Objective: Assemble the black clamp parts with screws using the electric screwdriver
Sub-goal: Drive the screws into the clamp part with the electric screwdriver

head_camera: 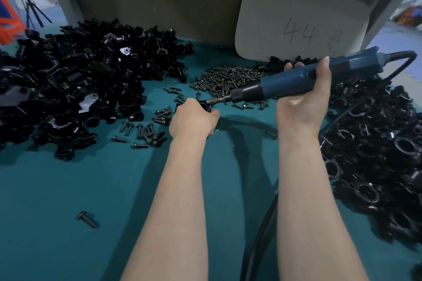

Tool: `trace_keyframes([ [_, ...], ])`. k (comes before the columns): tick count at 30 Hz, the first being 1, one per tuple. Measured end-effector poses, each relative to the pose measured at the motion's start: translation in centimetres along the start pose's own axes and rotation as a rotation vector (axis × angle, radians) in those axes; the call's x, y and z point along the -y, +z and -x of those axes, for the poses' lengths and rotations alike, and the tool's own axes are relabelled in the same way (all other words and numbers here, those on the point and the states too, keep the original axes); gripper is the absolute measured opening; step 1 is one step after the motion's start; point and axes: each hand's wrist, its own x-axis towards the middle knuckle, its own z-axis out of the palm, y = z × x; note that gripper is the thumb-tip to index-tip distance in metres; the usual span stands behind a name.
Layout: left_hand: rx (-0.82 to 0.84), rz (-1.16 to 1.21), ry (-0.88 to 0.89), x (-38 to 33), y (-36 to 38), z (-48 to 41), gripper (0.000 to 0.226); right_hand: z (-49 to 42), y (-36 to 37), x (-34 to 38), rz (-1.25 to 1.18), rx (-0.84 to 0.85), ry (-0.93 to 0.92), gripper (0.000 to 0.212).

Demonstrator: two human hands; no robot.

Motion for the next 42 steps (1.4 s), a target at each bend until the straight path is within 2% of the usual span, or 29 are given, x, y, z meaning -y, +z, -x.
trace_keyframes([
  [6,0.044,0.126,-0.029,0.1,0.0,-0.3,0.014,0.0,-0.1,0.0,-0.007,-0.064,0.025,0.048],
  [14,0.040,0.053,-0.034,0.2,-0.2,-0.4,0.019,0.0,0.7,1.0,-0.004,0.002,-0.032,0.042],
  [18,-0.024,0.349,-0.059,0.6,-0.1,-0.8,0.013,0.0,0.6,0.7,-0.035,-0.071,-0.020,0.039],
  [22,-0.033,0.872,-0.125,0.3,-0.2,-0.7,0.034,0.0,0.3,0.3,-0.024,-0.126,0.020,0.047],
  [26,-0.008,1.079,-0.202,0.2,-0.4,-0.6,0.013,0.2,0.6,0.2,0.021,-0.112,0.014,0.049],
  [34,-0.056,1.043,-0.177,0.3,-0.1,-0.7,0.010,0.2,0.9,-0.3,0.056,-0.088,0.029,0.048],
  [42,-0.163,0.875,-0.095,0.0,0.5,-0.5,0.014,0.3,1.6,-0.7,0.124,-0.037,-0.016,0.045],
])
